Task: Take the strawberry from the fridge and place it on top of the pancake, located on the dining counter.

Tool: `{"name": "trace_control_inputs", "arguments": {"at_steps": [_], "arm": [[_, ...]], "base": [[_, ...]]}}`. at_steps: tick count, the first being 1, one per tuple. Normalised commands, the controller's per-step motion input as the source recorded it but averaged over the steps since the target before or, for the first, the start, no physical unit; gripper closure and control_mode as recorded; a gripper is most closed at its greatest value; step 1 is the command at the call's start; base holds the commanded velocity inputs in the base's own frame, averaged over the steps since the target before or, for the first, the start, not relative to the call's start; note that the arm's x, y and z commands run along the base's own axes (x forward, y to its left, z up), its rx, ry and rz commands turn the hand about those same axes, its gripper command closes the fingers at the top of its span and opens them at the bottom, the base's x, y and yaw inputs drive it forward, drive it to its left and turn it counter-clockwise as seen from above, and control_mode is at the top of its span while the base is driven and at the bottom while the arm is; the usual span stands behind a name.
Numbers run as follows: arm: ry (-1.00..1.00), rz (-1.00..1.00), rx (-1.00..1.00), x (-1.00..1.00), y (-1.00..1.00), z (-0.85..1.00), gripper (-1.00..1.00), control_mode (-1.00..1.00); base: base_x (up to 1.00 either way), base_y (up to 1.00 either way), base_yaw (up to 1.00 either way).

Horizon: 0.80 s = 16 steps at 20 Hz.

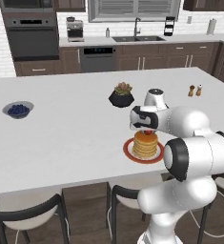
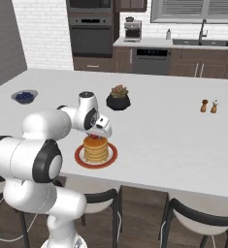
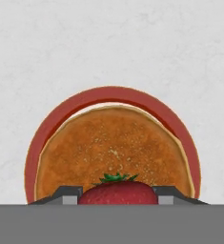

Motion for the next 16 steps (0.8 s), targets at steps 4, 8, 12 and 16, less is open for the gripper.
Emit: {"name": "trace_control_inputs", "arguments": {"at_steps": [4, 8, 12, 16], "arm": [[0.0, 0.0, 0.0, 0.0, 0.0, -0.02, 1.0, -1.0], [0.01, 0.0, 0.0, -0.01, 0.0, -0.03, 1.0, -1.0], [0.01, 0.0, 0.0, -0.06, 0.0, -0.04, -1.0, -1.0], [0.0, 0.0, 0.0, -0.03, 0.0, 0.0, -1.0, -1.0]], "base": [[0.0, 0.0, 0.0], [0.0, 0.0, 0.0], [0.0, 0.0, 0.0], [0.0, 0.0, 0.0]]}}
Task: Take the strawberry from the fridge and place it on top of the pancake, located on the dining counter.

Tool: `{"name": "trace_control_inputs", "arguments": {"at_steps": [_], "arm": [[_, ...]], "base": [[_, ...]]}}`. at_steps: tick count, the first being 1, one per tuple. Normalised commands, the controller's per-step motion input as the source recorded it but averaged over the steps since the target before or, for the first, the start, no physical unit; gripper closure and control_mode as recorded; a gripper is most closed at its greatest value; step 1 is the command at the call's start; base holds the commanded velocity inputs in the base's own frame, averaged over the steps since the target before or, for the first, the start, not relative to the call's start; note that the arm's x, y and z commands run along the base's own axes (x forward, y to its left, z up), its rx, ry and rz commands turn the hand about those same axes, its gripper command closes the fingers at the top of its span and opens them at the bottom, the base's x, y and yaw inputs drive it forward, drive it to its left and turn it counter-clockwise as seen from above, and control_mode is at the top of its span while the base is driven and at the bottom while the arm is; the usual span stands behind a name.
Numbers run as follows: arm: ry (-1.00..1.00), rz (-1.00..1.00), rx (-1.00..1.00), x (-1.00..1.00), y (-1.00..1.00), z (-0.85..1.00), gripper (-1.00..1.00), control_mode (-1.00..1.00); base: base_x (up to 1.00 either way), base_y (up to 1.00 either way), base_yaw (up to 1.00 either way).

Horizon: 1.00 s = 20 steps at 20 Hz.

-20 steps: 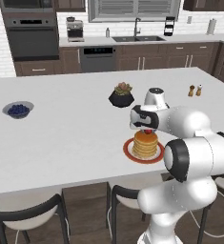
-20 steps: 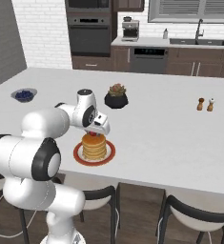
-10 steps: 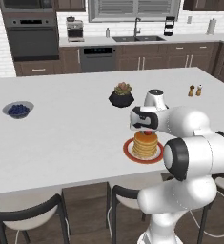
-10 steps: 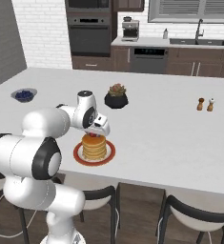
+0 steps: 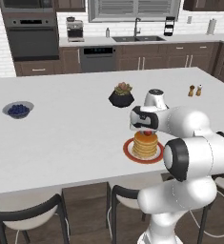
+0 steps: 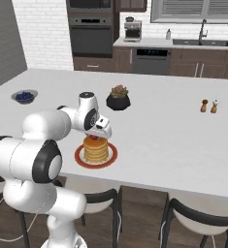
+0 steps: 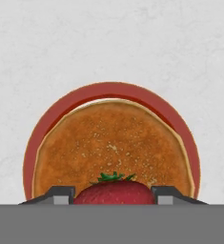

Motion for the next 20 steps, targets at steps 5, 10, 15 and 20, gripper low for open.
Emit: {"name": "trace_control_inputs", "arguments": {"at_steps": [5, 10, 15, 20], "arm": [[0.0, 0.0, 0.0, 0.0, 0.0, 0.04, -1.0, -1.0], [0.0, 0.0, -0.03, -0.03, 0.0, 0.25, -1.0, -1.0], [0.0, 0.0, -0.09, -0.23, 0.03, 0.38, -1.0, -1.0], [0.01, 0.0, -0.07, -0.48, 0.09, 0.41, -1.0, -1.0]], "base": [[0.0, 0.0, 0.0], [0.0, 0.0, 0.0], [0.0, 0.0, 0.0], [0.0, 0.0, 0.0]]}}
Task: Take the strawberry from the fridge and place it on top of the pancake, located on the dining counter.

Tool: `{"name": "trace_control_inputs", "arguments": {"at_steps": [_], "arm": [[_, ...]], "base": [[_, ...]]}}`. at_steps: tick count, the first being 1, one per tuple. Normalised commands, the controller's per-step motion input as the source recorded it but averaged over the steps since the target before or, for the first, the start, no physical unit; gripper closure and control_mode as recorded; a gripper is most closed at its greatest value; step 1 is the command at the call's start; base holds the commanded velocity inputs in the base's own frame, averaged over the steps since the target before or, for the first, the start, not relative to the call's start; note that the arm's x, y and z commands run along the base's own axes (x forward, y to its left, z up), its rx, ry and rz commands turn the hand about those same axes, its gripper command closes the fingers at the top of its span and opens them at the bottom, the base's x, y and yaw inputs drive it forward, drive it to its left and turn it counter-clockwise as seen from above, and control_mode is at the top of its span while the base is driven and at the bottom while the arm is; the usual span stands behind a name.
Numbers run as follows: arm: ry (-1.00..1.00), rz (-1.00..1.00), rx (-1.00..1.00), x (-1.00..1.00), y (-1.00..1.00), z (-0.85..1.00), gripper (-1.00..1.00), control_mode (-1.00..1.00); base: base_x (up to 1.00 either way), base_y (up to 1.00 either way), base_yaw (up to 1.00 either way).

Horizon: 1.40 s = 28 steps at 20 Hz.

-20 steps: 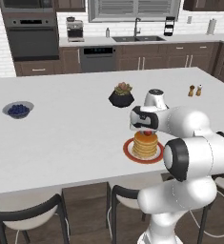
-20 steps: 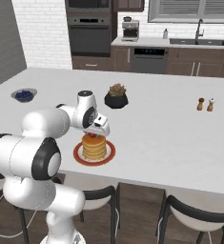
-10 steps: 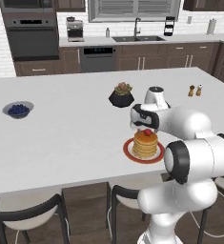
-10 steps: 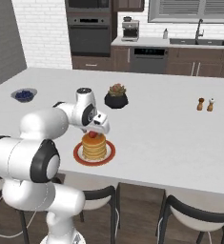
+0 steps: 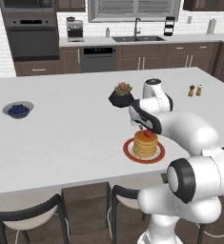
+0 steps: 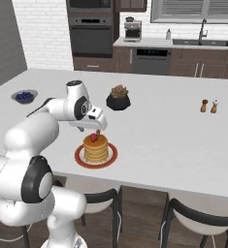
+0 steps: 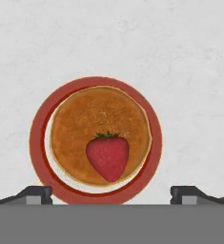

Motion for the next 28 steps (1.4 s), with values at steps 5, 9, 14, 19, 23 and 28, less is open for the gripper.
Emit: {"name": "trace_control_inputs", "arguments": {"at_steps": [5, 9, 14, 19, 23, 28], "arm": [[0.04, 0.0, -0.02, -0.8, 0.17, 0.19, -1.0, -1.0], [0.04, 0.01, -0.01, -0.99, 0.35, 0.05, -1.0, -1.0], [0.03, 0.03, -0.01, -0.98, 0.55, 0.0, -1.0, -1.0], [0.06, 0.09, -0.09, -0.68, 0.88, -0.04, -1.0, -1.0], [0.13, 0.11, -0.16, -0.25, 1.0, -0.18, -1.0, -1.0], [0.08, 0.2, -0.22, -0.01, 0.99, -0.12, -1.0, -1.0]], "base": [[0.0, 0.0, 0.0], [0.0, 0.0, 0.0], [0.0, 0.0, 0.0], [0.0, 0.0, 0.0], [0.0, 0.0, 0.0], [0.0, 0.0, 0.0]]}}
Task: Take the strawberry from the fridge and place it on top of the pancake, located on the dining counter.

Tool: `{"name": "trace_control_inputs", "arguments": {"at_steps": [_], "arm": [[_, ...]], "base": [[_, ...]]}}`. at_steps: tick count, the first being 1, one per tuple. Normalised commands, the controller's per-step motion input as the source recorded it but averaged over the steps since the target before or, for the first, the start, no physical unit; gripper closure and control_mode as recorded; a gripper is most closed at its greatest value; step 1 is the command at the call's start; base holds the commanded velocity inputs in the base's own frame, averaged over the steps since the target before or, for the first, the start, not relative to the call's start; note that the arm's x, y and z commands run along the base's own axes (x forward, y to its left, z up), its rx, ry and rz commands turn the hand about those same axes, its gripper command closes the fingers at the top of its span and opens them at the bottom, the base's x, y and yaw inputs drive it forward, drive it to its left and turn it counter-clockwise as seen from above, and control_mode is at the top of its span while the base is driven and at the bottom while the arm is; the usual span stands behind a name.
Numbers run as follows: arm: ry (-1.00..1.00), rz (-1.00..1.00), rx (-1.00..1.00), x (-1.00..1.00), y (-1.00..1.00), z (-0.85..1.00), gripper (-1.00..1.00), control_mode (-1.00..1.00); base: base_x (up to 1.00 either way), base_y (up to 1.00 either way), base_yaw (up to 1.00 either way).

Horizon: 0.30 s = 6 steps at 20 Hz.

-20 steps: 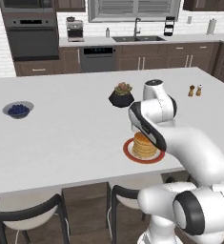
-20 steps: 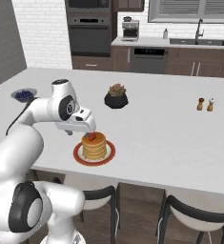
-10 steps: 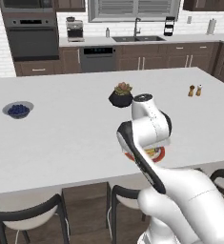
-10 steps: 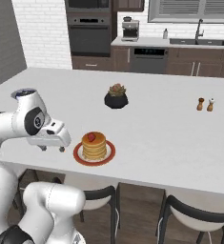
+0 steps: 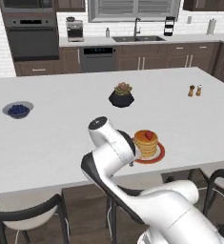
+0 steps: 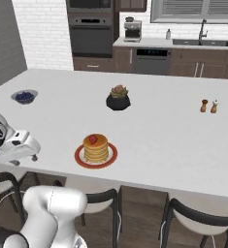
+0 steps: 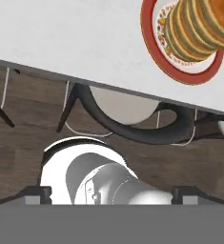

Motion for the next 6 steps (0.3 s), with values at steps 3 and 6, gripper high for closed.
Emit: {"name": "trace_control_inputs", "arguments": {"at_steps": [3, 6], "arm": [[0.03, 0.18, -0.19, 0.0, 0.92, -0.19, -1.0, -1.0], [0.15, 0.1, -0.16, 0.09, 0.83, -0.24, -1.0, -1.0]], "base": [[0.0, 0.0, 0.0], [0.0, 0.0, 0.0]]}}
